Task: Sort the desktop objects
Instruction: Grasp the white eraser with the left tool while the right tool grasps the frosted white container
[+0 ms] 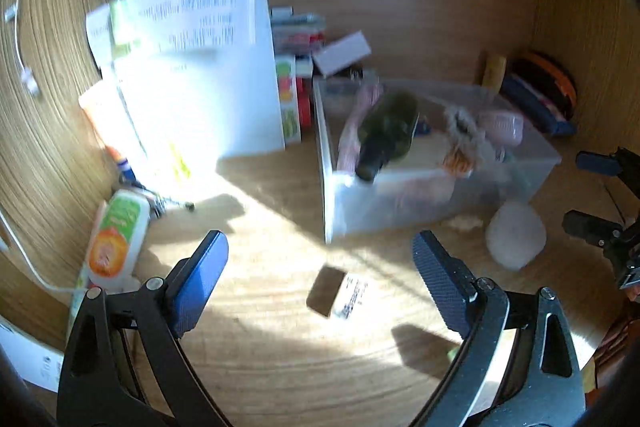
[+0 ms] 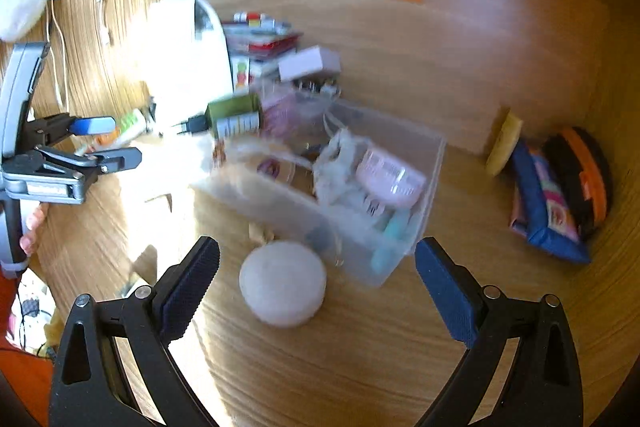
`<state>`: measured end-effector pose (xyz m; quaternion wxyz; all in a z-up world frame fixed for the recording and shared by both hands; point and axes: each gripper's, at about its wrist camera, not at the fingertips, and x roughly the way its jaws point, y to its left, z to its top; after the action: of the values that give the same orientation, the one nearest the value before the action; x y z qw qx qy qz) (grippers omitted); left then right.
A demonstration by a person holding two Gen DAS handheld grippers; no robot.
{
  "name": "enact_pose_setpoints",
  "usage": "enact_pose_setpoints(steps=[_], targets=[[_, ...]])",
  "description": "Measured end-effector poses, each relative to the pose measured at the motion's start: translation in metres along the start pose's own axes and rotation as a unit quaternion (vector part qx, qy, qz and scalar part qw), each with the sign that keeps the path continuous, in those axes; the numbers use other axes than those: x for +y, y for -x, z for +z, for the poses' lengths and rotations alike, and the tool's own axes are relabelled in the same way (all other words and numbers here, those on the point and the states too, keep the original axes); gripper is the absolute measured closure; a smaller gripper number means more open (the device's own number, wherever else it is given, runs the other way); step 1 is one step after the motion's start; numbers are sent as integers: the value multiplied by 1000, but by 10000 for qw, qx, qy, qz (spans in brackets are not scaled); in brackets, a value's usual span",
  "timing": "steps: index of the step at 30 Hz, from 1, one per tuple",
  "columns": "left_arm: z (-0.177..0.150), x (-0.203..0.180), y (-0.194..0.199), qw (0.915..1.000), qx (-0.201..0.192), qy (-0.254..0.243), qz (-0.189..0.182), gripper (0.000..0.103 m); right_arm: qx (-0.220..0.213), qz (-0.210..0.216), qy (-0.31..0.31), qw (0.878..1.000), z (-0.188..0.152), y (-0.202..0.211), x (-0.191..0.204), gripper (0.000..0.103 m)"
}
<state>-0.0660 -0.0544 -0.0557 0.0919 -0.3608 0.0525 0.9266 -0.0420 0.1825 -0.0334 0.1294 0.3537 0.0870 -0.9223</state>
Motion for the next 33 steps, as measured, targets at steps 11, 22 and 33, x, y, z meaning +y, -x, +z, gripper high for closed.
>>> enact_pose_setpoints(steps=[11,22,33], targets=[[-31,-1,-30,9978,619,-101,-213,30,676,315,-250,9969,-21,-29,1,5],[-35,-15,-45,9950,885,-320,-334,56,924,442,-158,9946,-22,-47,7,5],[-32,-18,-44,9947,886,-352,-389,65,926,508,-227,9941,-18,-62,3,13]])
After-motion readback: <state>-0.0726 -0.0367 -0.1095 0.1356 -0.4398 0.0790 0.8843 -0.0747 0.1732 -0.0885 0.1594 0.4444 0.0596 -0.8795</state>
